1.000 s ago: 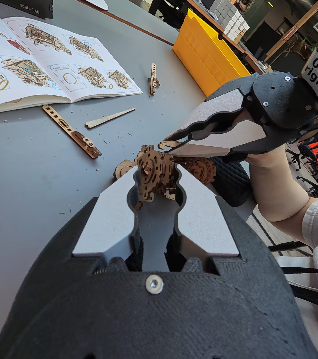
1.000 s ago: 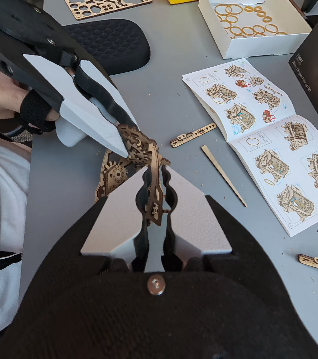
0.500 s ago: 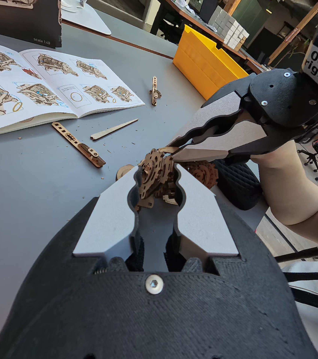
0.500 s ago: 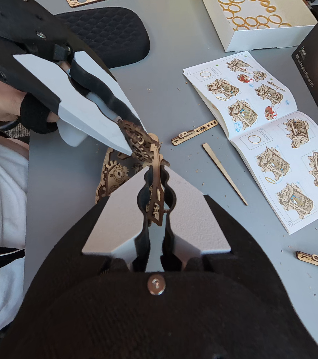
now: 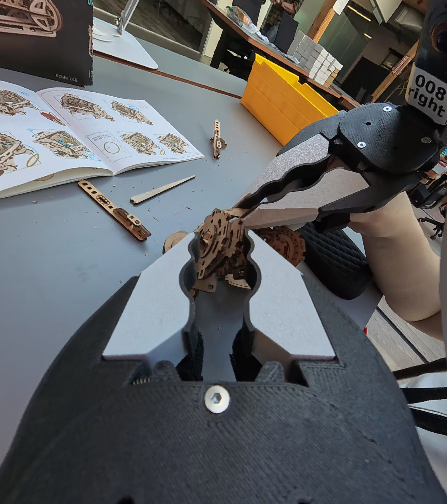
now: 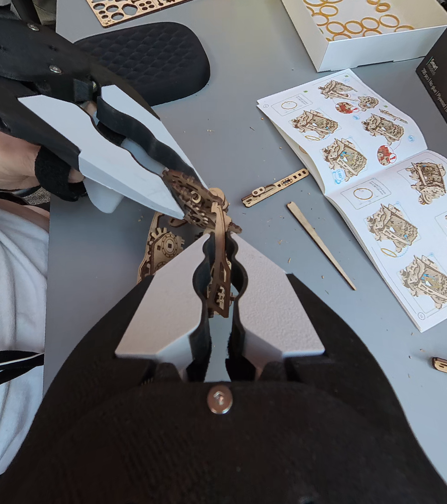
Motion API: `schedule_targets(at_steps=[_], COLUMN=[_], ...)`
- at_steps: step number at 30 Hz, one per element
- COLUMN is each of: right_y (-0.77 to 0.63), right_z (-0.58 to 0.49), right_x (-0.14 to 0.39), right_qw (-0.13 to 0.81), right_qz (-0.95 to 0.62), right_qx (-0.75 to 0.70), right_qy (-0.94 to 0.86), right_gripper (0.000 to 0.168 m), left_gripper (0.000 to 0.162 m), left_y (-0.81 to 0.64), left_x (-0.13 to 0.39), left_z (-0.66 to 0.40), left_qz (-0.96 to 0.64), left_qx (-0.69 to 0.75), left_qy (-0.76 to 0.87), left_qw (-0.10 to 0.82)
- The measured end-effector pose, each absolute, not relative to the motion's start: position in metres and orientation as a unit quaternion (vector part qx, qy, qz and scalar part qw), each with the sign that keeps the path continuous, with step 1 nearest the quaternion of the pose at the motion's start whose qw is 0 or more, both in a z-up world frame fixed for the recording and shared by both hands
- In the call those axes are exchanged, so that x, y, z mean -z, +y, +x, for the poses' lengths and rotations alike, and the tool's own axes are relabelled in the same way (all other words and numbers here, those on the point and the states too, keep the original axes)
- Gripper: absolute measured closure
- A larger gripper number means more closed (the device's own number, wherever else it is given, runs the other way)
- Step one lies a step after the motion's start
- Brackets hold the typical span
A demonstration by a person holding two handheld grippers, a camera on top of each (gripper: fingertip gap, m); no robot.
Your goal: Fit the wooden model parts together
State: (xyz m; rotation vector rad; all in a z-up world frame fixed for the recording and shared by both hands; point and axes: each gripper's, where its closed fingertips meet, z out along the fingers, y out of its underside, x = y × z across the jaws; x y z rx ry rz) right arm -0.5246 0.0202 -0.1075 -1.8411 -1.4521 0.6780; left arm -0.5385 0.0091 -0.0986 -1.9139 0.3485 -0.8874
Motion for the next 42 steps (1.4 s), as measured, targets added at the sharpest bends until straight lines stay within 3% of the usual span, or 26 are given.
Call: schedule_targets(at_steps=[1, 25, 34, 42], right_y=[0.02, 0.024, 0.027, 0.02], right_z=[-0.525, -0.526, -0.519, -0.507], right_x=[0.107, 0.104, 0.102, 0.099], right_qw=[0.343, 0.361, 0.366, 0.37], right_qz=[-0.708, -0.717, -0.709, -0.682], right_qx=[-0.261, -0.283, -0.272, -0.291], right_qy=[-0.559, -0.525, -0.538, -0.559], right_gripper=[0.162, 0.162, 0.145, 0.147], left_gripper=[0.132, 0.132, 0.132, 0.132], left_y=[0.009, 0.013, 0.015, 0.013], left_x=[0.098, 0.098, 0.103, 0.102], left_z=[-0.538, -0.539, -0.539, -0.534], left_qz=[-0.783, -0.786, -0.788, -0.787], left_qx=[0.365, 0.354, 0.383, 0.387], left_qy=[0.144, 0.169, 0.14, 0.144], left_qw=[0.482, 0.477, 0.461, 0.458])
